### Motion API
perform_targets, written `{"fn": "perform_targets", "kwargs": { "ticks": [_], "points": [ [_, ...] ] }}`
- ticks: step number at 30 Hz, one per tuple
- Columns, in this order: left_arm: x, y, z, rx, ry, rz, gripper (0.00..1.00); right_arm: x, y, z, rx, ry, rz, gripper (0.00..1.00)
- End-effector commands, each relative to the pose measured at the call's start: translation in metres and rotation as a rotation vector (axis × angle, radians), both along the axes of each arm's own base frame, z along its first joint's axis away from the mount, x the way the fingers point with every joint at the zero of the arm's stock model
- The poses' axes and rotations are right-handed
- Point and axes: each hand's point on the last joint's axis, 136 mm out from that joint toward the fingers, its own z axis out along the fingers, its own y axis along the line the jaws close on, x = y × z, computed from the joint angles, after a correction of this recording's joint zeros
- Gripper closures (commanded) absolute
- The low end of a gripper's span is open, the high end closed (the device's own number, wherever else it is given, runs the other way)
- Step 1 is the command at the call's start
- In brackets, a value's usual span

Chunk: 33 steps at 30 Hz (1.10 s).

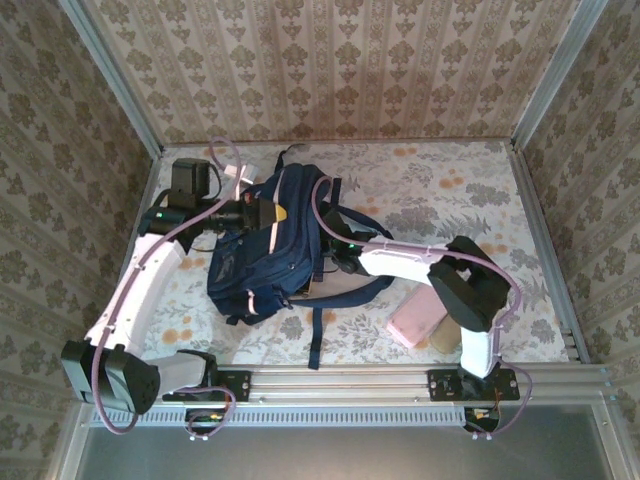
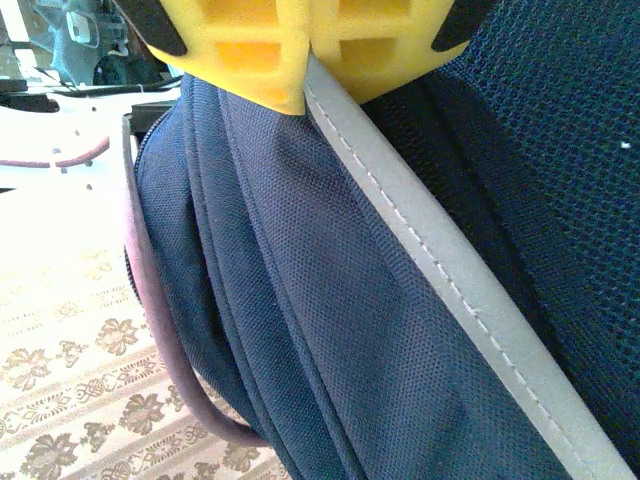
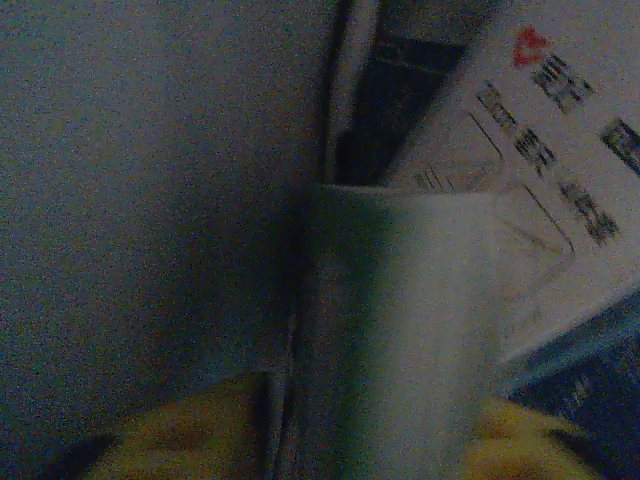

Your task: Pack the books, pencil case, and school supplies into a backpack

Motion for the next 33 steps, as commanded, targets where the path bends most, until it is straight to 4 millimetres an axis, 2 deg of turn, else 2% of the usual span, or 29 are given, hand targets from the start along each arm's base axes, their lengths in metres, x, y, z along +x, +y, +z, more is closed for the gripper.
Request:
{"fn": "perform_targets", "kwargs": {
  "ticks": [1,4,8,13,18,23,26,29,33],
  "points": [
    [-0.008,-0.012,0.062,-0.123,-0.201,-0.112,1.00,0.001,0.006,-0.007,0.012,0.012,-0.022,0.39],
    [-0.007,-0.011,0.062,-0.111,-0.202,-0.108,1.00,-0.003,-0.003,0.007,0.010,-0.042,0.004,0.23],
    [-0.007,-0.006,0.059,-0.090,-0.212,-0.082,1.00,-0.015,-0.022,0.024,0.000,-0.108,0.036,0.12],
    [-0.004,0.004,0.056,-0.070,-0.224,-0.028,1.00,-0.029,-0.049,0.037,-0.048,-0.137,0.067,0.09],
    [-0.004,0.008,0.054,-0.083,-0.221,-0.010,1.00,-0.036,-0.075,0.037,-0.079,-0.133,0.080,0.08],
    [-0.007,0.010,0.053,-0.080,-0.227,0.003,1.00,-0.035,-0.112,0.035,-0.145,-0.122,0.027,0.09],
    [-0.004,0.012,0.046,-0.070,-0.213,0.038,1.00,-0.036,-0.147,0.035,-0.288,-0.112,-0.050,0.11],
    [-0.003,0.014,0.034,-0.059,-0.197,0.062,1.00,-0.044,-0.188,0.045,-0.409,-0.125,-0.146,0.11],
    [-0.003,0.019,0.023,-0.022,-0.210,0.096,1.00,-0.067,-0.261,0.039,-0.630,-0.035,-0.303,0.10]
  ]
}}
